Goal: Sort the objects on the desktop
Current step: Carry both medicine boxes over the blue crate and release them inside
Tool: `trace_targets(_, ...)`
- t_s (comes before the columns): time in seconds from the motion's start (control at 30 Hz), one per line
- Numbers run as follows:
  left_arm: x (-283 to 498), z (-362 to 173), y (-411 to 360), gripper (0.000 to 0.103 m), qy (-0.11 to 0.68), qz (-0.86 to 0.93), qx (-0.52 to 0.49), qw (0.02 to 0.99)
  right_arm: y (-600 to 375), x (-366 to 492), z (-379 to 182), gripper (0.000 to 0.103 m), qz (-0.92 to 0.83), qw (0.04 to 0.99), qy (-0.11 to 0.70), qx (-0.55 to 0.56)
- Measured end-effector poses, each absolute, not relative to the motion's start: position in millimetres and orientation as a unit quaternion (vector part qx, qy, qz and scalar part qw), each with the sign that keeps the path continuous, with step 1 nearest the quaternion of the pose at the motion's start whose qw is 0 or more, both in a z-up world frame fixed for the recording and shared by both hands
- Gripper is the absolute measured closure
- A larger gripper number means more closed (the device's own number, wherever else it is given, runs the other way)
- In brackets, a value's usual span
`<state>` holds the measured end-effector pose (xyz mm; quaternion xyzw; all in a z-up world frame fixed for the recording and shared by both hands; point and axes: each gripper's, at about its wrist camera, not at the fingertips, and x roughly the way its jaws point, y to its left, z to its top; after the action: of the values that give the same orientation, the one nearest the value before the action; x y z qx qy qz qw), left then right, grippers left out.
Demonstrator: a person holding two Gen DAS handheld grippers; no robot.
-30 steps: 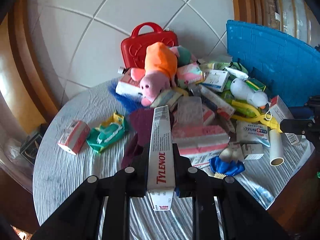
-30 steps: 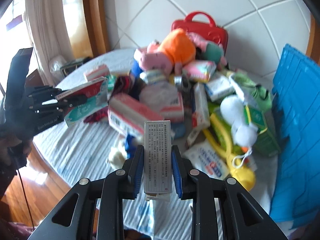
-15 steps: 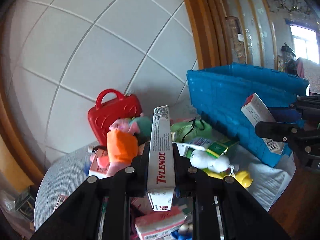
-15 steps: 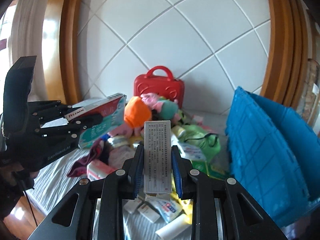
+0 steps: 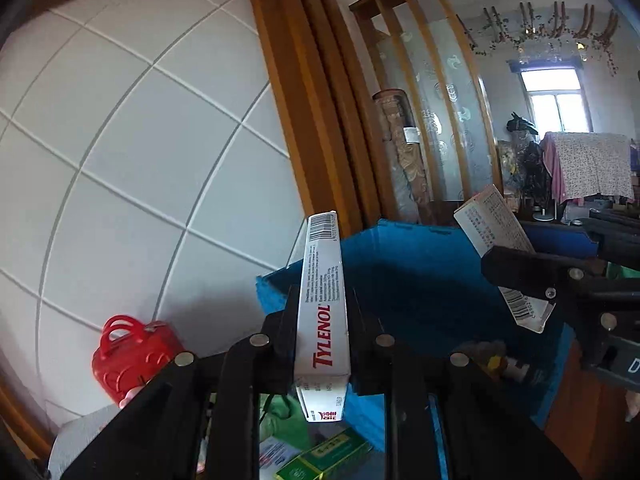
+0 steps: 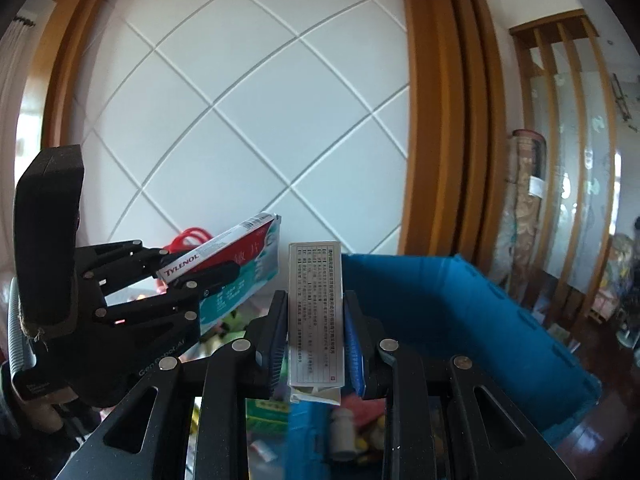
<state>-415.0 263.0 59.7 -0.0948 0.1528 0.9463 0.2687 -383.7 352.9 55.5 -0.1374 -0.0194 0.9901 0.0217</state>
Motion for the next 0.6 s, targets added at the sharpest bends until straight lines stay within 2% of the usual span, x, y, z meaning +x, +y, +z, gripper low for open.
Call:
trace_targets(0.2,-432.0,63.0,344.6,0.085,0.165,0.938,-0.107,0.285,436.7,-390.2,58.6,0.077,0.986,0.058,0.01,-0.157)
trace_targets(0.43,-450.8,57.1,392.8,0.084,0.185,0.93,-0.14,0.287,489.6,-404.8,38.5,0.076,0.977,0.094,0.052,-0.187)
trace_targets(0.47,-453.1,56.7,395.0,0.078,0.184,0.93,-0.144,0.283,496.7,-406.7,35.7,0.076,0.975,0.097,0.06,-0.19)
trace_targets(0.53,-453.8,55.9,394.1,0.054,0.18,0.936,-0.143,0.265,504.8,-409.2,29.9,0.074,0.972,0.108,0.067,-0.198)
trace_targets(0.57,-452.8,55.9,394.3,0.03,0.178,0.94,-0.137,0.258,506.9,-408.1,28.7,0.07,0.971,0.111,0.068,-0.199)
trace_targets(0.6,-450.3,56.3,392.7,0.014,0.176,0.943,-0.128,0.251,509.6,-406.5,27.4,0.06,0.971,0.112,0.071,-0.197)
